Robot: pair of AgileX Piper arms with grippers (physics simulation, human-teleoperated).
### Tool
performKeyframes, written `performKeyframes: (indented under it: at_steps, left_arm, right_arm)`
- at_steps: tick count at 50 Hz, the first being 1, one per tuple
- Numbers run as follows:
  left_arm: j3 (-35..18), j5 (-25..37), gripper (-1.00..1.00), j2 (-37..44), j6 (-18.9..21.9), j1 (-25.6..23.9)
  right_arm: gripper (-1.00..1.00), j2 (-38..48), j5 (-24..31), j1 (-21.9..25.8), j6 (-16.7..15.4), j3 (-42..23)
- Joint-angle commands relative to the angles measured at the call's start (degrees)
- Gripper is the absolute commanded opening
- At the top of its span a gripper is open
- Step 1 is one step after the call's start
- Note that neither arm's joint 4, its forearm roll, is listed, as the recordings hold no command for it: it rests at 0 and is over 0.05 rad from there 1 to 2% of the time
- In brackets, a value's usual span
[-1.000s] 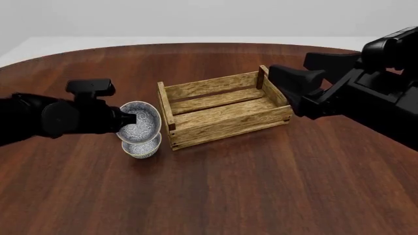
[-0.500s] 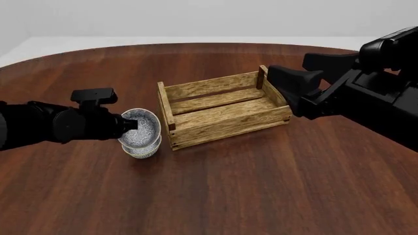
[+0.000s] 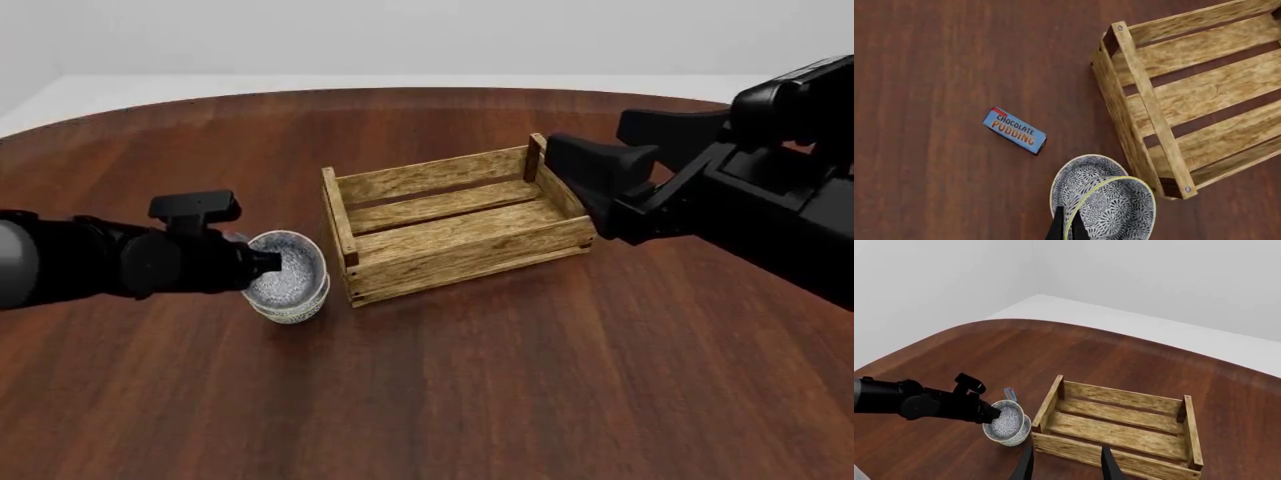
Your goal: Stack the right bowl on the left bowl and place them in the tray.
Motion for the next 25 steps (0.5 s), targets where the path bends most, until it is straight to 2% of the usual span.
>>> performKeyframes:
  at_steps: [1, 4, 5, 25]
  left_arm:
    - [0.3, -1.2, -1.00, 0.8, 0.2, 0.2]
    - [0.3, -1.2, -1.00, 0.8, 0.3, 0.2]
    - [0.3, -1.3, 1.00, 0.8, 0.1, 0.1]
    - [0.8, -0.7, 1.00, -1.3, 0.7, -0.3]
  right_arm:
    - [1.00, 0.2, -0.1, 0.0, 0.0, 0.0]
    - [1.00, 0.4, -0.2, 0.0, 0.0, 0.1]
    - [1.00, 0.4, -0.3, 0.0, 0.0, 0.1]
    - [1.00, 0.3, -0.2, 0.0, 0.0, 0.1]
